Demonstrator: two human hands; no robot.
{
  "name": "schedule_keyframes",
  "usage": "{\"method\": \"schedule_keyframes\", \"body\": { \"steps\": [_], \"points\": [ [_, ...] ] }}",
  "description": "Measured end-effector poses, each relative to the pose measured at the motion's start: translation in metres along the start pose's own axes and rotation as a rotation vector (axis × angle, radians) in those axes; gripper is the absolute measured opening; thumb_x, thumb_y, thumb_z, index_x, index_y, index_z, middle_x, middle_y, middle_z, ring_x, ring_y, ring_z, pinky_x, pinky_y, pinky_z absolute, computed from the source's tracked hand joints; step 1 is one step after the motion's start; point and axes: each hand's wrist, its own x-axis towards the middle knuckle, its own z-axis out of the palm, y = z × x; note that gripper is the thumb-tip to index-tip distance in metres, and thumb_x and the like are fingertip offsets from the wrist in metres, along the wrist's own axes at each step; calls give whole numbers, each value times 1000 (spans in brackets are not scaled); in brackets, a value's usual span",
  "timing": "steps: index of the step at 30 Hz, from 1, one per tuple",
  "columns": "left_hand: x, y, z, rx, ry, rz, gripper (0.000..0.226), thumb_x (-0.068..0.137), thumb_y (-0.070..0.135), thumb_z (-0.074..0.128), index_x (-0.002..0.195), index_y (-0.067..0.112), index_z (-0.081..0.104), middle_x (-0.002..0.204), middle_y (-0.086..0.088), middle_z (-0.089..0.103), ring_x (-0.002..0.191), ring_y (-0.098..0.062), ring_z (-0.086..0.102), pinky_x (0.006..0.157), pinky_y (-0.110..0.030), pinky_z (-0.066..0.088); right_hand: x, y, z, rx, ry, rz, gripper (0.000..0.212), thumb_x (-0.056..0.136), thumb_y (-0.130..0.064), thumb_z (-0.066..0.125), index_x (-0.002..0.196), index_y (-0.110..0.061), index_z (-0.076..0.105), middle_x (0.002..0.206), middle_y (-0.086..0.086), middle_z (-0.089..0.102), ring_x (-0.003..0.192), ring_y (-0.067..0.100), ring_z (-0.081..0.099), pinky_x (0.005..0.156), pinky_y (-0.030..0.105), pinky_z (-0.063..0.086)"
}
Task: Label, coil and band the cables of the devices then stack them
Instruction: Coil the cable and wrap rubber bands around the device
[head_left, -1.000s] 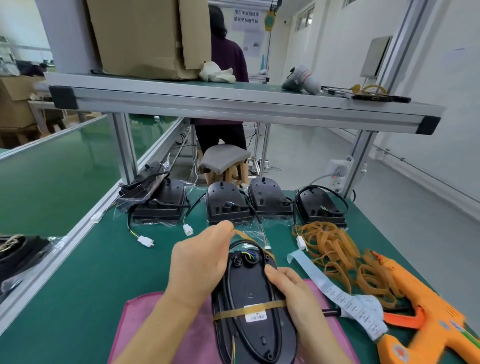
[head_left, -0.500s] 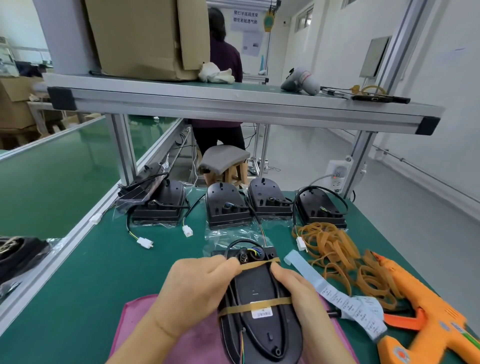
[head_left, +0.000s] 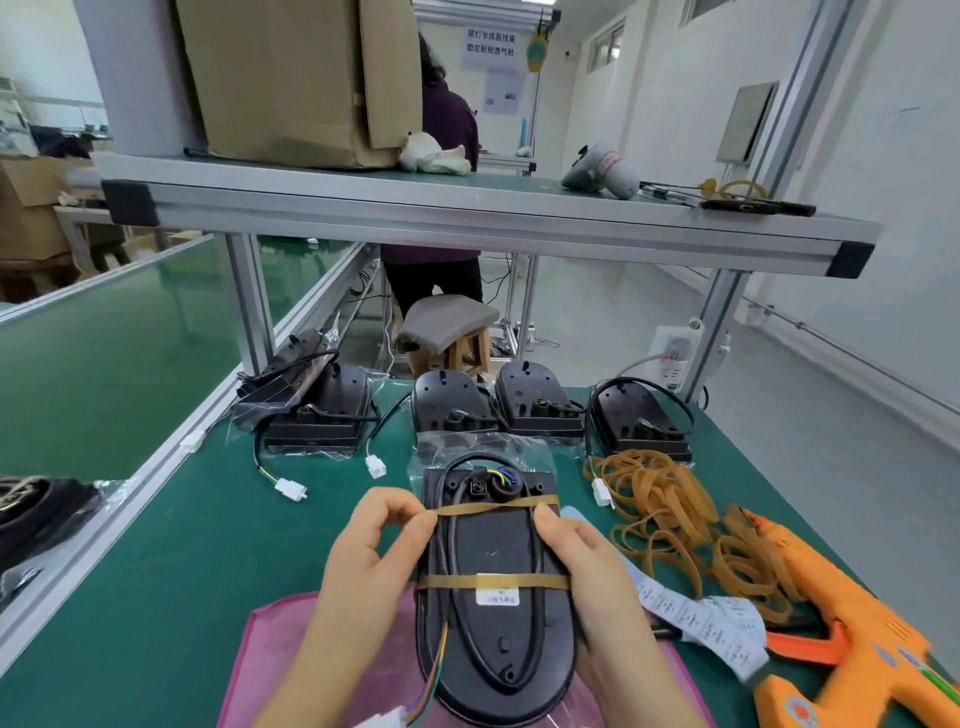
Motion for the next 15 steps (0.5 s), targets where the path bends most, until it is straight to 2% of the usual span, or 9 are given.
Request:
{"method": "schedule_keyframes", "body": {
  "steps": [3,5,6,8,9,11,13,14,15],
  "points": [
    [1,-2,-1,-36,-3,-134,17,84,25,74,74,32,62,125,23,47,120,8,42,100,-26,28,-2,0,0,10,-9,19,69,61,-41,73,110,5,58,98,25,70,82,36,69,77,48,56],
    [-1,1,3,-134,-14,-240,18,80,31,76,89,28,61,138,17,44,125,2,45,104,-30,32,-3,1,0,11,-4,22,62,67,-39,73,110,4,59,96,23,72,80,34,70,70,43,58],
    [-4,3,6,-232,-44,-334,37,74,40,79,102,26,58,138,11,49,121,-5,53,103,-33,40,-3,2,1,4,-1,19,58,69,-38,73,108,3,59,93,21,72,77,32,70,64,39,59],
    [-12,3,15,-476,-126,-536,71,63,40,83,124,22,51,127,1,63,107,-15,67,87,-33,54,-3,3,2,-32,16,-4,56,65,-40,74,104,-1,61,89,17,73,75,27,71,59,34,56],
    [-16,5,18,-569,-153,-598,74,63,34,80,129,20,50,121,-4,68,102,-20,70,79,-32,57,-3,5,2,-64,23,-24,58,63,-43,74,103,-3,61,89,13,74,76,25,72,60,33,54],
    [-22,12,20,-634,-142,-652,55,73,25,72,124,13,56,106,-10,74,92,-24,73,67,-31,58,-4,7,0,-136,12,-47,58,65,-53,69,103,-10,65,92,7,74,82,22,72,66,31,55],
    [-21,22,22,-583,-87,-681,23,87,15,63,108,7,61,89,-14,75,71,-14,74,54,-23,55,-6,5,-3,-122,-73,-1,50,82,-59,54,103,-16,70,95,7,75,86,22,72,69,32,57],
    [-17,22,23,-522,-69,-670,9,94,8,55,101,2,60,79,-17,71,57,-6,70,47,-17,51,-7,3,-5,-116,-90,19,46,90,-56,46,102,-19,71,94,7,75,84,22,73,65,31,56],
    [-12,21,23,-441,-81,-638,10,99,2,47,95,-1,56,72,-16,62,43,1,62,41,-12,45,-7,1,-8,-126,-83,7,39,96,-48,43,102,-20,70,92,5,76,80,19,73,60,28,54]
  ]
}}
